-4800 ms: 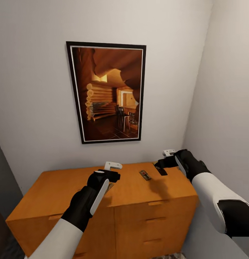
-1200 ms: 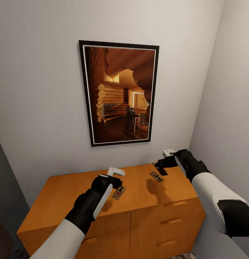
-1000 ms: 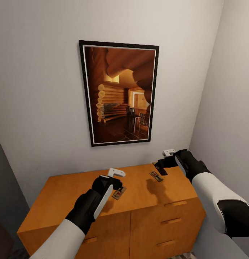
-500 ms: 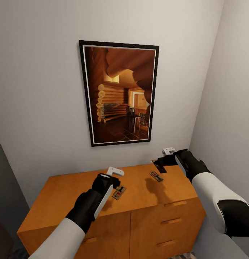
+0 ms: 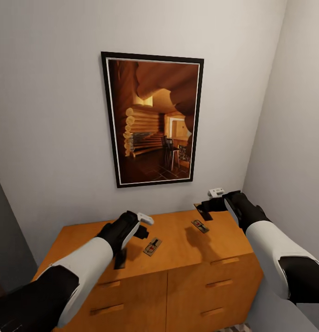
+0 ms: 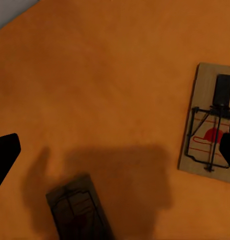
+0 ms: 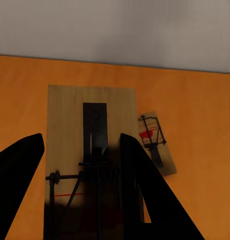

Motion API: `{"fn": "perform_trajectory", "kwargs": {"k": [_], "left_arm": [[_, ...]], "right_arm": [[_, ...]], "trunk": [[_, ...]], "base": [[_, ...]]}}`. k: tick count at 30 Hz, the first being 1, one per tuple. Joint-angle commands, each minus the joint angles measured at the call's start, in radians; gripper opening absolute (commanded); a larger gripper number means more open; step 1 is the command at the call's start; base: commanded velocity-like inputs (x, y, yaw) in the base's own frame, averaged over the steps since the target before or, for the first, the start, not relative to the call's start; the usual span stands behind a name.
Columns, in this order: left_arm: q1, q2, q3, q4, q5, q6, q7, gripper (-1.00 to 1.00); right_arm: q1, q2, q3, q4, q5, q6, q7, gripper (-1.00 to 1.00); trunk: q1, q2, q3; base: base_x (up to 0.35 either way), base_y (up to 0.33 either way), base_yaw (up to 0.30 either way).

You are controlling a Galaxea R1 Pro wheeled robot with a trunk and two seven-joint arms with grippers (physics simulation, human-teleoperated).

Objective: Take the four mousetraps from the cabinet in the bathroom and place them on the bathroom floor. Make sure all four end up on the same floor surface, and ensure that at least two of them are either under or directly next to the same bathroom sink.

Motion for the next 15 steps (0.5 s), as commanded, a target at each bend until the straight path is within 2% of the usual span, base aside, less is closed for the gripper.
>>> {"fn": "perform_trajectory", "kwargs": {"k": [1,6,15], "left_arm": [[-0.009,0.0,-0.005,0.02,0.005,-0.01,-0.006,1.0],[-0.019,0.0,-0.005,0.047,0.006,-0.044,-0.02,1.0],[-0.02,0.0,-0.005,0.05,0.008,-0.055,-0.023,1.0]], "right_arm": [[-0.001,-0.001,0.002,-0.001,0.006,0.002,0.009,-1.0],[-0.001,-0.001,0.002,0.003,-0.017,0.002,0.006,-1.0],[-0.001,-0.004,0.005,0.019,-0.02,0.012,0.002,-1.0]], "trunk": [[0.001,-0.002,-0.002],[0.001,-0.002,-0.002],[0.001,-0.002,-0.002]], "base": [[0.0,0.0,0.0],[0.0,0.0,0.0],[0.0,0.0,0.0]]}}
